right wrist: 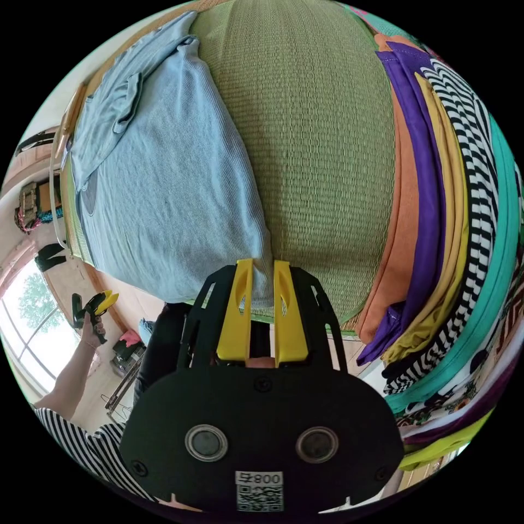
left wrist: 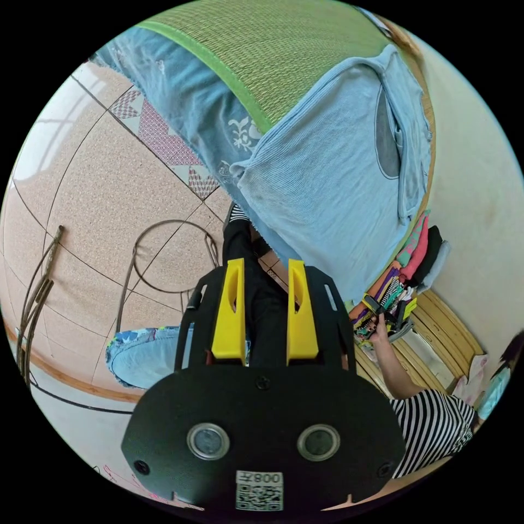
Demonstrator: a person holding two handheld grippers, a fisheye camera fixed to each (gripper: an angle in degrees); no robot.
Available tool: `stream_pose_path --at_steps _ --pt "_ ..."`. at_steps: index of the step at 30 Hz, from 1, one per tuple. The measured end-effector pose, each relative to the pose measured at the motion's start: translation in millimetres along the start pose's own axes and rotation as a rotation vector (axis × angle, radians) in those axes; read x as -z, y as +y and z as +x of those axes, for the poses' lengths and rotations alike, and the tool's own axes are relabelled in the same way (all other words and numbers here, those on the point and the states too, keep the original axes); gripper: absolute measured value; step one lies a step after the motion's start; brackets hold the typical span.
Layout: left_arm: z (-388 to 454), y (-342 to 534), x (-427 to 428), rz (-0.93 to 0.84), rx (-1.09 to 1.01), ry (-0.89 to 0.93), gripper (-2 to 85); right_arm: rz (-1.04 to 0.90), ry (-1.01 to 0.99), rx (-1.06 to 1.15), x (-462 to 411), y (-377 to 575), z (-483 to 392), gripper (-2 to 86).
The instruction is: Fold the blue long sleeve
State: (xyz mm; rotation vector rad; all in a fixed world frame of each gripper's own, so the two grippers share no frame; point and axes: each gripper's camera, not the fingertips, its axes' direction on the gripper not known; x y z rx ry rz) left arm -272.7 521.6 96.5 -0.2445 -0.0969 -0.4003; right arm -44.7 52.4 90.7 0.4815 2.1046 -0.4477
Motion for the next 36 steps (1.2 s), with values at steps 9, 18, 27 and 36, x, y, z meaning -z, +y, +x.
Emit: stream_pose_path --at_steps 9,18,27,36 --pt "-27.4 -3.0 9.0 0.08 -0.109 -0.025 14.2 -0.023 0.048 -0.003 -6.3 9.3 -8.2 3.4" --pt "-38.6 -5.0 12.8 0.069 -0.333 0.068 9.5 -0.067 0.1 0.0 -0.2 14.8 -6.3 2.6" --pt "-31.3 42.7 38.3 0.106 -0.375 0.215 1.3 -0.09 -0.044 -0.041 19.1 24.1 7.5 2.1" --pt "12.7 96.8 100.0 0.147 -0.384 0.331 0.5 -0.037 -0.24 -0.029 78.2 53.4 28.5 1.9"
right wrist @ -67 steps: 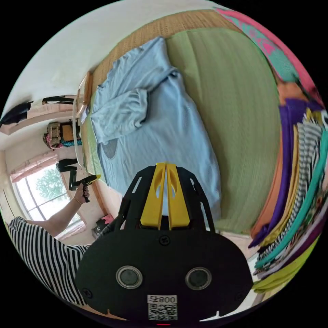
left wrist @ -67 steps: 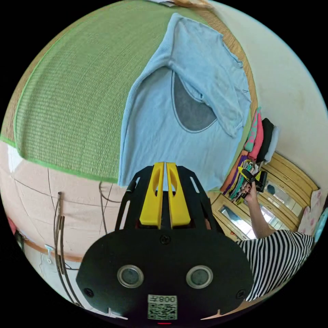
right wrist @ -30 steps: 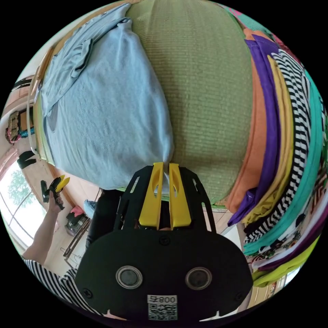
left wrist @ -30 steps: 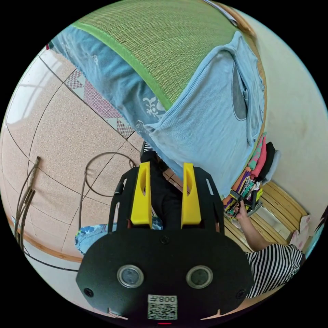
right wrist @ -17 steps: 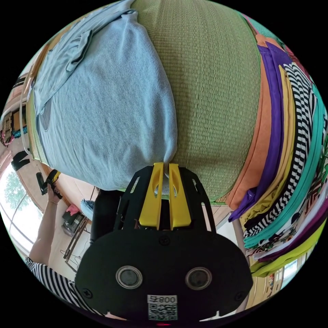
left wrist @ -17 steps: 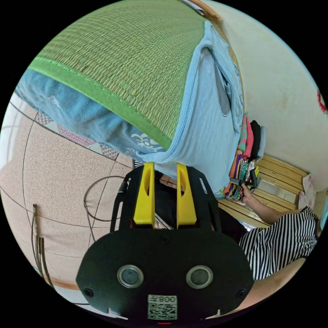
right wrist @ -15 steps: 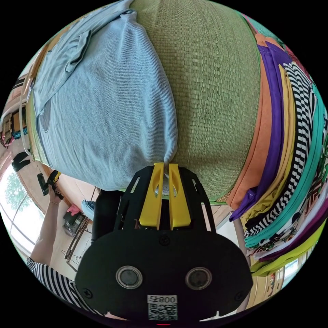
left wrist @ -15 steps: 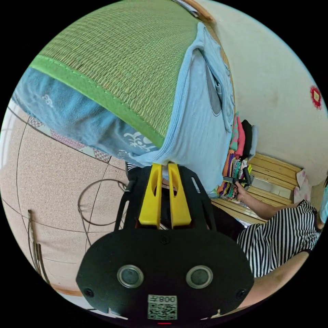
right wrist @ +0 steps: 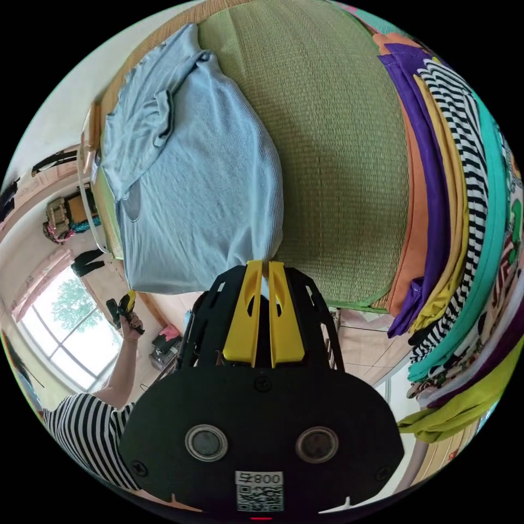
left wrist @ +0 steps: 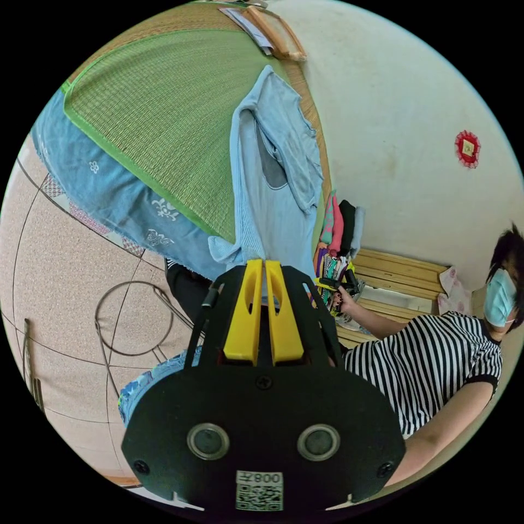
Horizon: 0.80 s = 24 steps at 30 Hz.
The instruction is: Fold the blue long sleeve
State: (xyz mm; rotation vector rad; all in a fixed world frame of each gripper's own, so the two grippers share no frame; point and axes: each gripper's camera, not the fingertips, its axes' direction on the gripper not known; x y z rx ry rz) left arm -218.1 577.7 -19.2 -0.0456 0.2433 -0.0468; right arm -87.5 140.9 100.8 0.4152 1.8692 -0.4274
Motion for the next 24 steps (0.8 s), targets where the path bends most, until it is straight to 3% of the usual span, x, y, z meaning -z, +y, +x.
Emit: stream_pose_path --at_steps 12,24 --pt "92.3 -24.8 16.0 -0.034 0.087 0.004 0.5 0.082 -0.21 0.062 78.9 31.7 -2.2 1.9" --pt "181.4 -110.5 38.6 0.078 0.101 0.072 0.5 0.206 -0.371 0.175 180.3 5.1 -41.9 2.8"
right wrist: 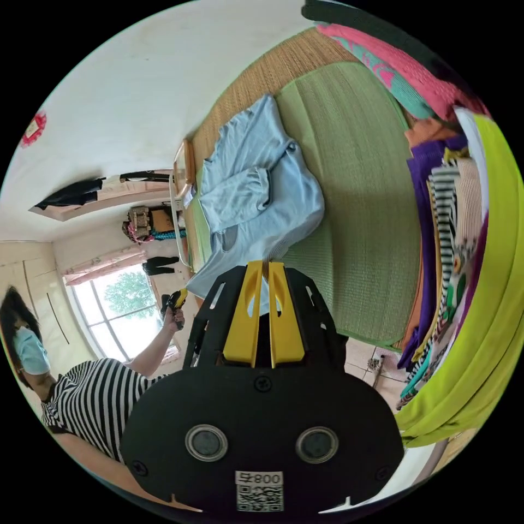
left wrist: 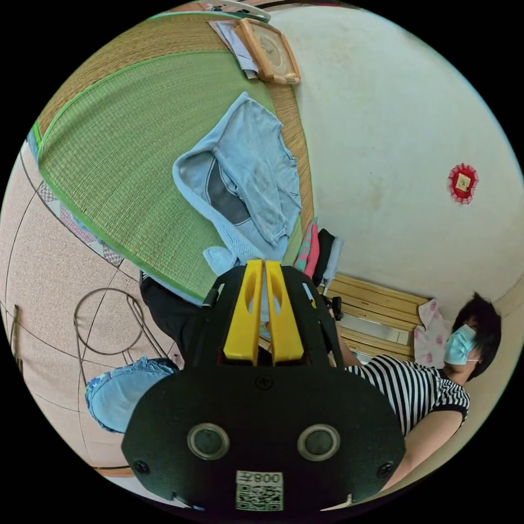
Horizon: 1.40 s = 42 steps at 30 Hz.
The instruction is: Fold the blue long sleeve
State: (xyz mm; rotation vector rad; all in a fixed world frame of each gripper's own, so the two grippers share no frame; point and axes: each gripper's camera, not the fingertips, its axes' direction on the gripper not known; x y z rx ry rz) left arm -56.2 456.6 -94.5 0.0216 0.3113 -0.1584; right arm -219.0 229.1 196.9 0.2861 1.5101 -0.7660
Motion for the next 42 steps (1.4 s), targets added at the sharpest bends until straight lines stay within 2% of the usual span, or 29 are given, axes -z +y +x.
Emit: stream_pose_path --at_steps 9,14,19,26,30,32,36,39,42 --pt "88.2 -140.4 -0.8 0.079 -0.073 0.037 0.8 0.019 0.021 0.134 29.1 -135.8 -92.9 2.2" --pt "125.9 -259.8 -19.8 0.128 -0.046 -0.058 1.7 -0.015 0.087 0.089 21.6 -249.0 -132.6 2.9" --pt "135.1 -319.3 -47.9 0.055 -0.037 -0.19 4.0 -0.032 0.304 -0.002 -12.2 -324.2 -153.0 5.6" --pt "115.4 -310.0 -79.6 -0.131 0.041 -0.35 8.9 -0.081 0.474 0.0 -35.7 -296.9 -128.0 9.5" --pt "112.6 -313.6 -92.1 -0.132 0.097 -0.316 8.2 -0.103 0.436 -0.051 -44.9 -264.8 -101.6 10.6" --pt "121.3 -326.6 -101.9 -0.137 0.102 -0.36 6.0 -0.139 0.402 -0.06 -52.5 -263.3 -94.5 10.6" --pt "138.4 -347.7 -110.0 -0.159 0.11 -0.408 3.3 -0.151 0.317 -0.046 -59.0 -273.3 -97.8 7.7" --pt "154.1 -362.1 -115.7 -0.171 0.114 -0.436 2.2 -0.2 0.359 -0.016 -66.6 -279.5 -103.8 4.2" --pt "173.2 -373.5 -118.0 -0.192 0.094 -0.471 1.7 -0.21 0.291 -0.025 -62.7 -279.8 -106.0 3.1"
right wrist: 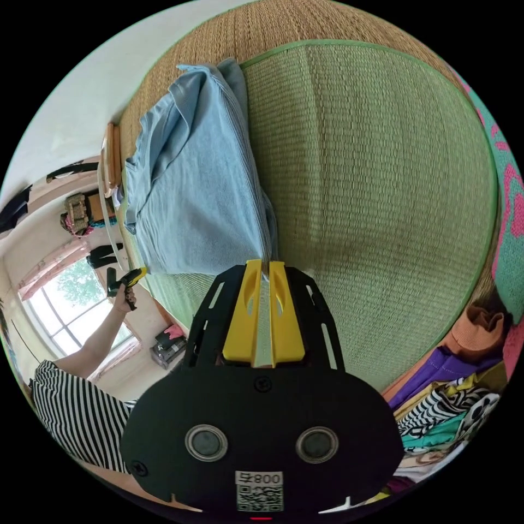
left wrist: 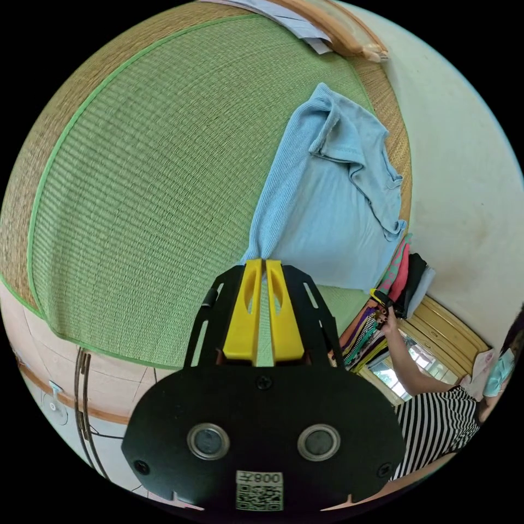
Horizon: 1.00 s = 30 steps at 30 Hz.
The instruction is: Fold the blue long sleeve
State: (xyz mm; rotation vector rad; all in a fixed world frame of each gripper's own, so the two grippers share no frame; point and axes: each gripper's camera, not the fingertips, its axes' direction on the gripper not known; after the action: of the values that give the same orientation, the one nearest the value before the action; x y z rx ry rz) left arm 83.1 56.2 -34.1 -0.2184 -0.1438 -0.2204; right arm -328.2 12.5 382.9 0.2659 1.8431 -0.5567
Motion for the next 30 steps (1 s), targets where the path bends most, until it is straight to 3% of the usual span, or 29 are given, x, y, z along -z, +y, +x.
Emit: stream_pose_path --at_steps 8,12,17,23,25,30 --pt "19.3 4.0 23.5 -0.075 0.007 -0.087 1.6 -0.111 -0.058 0.039 1.1 52.1 -7.9 2.0" --pt "15.4 9.7 22.3 -0.105 0.057 -0.119 2.5 -0.154 -0.122 -0.061 -19.6 88.3 3.3 1.5" --pt "43.7 -8.0 42.5 0.071 -0.007 0.004 4.7 -0.049 -0.057 -0.16 -0.4 105.9 2.5 0.5" --pt "103.8 -72.1 21.8 -0.015 -0.189 -0.007 5.5 0.092 0.058 0.043 32.8 65.9 -66.8 0.8" --pt "116.5 -86.5 17.3 -0.012 -0.203 0.006 6.1 0.106 0.128 0.122 30.1 40.1 -99.2 1.6" --pt "124.9 -107.3 10.4 -0.008 -0.137 0.137 7.0 0.167 0.08 0.162 28.4 7.9 -128.2 4.5"
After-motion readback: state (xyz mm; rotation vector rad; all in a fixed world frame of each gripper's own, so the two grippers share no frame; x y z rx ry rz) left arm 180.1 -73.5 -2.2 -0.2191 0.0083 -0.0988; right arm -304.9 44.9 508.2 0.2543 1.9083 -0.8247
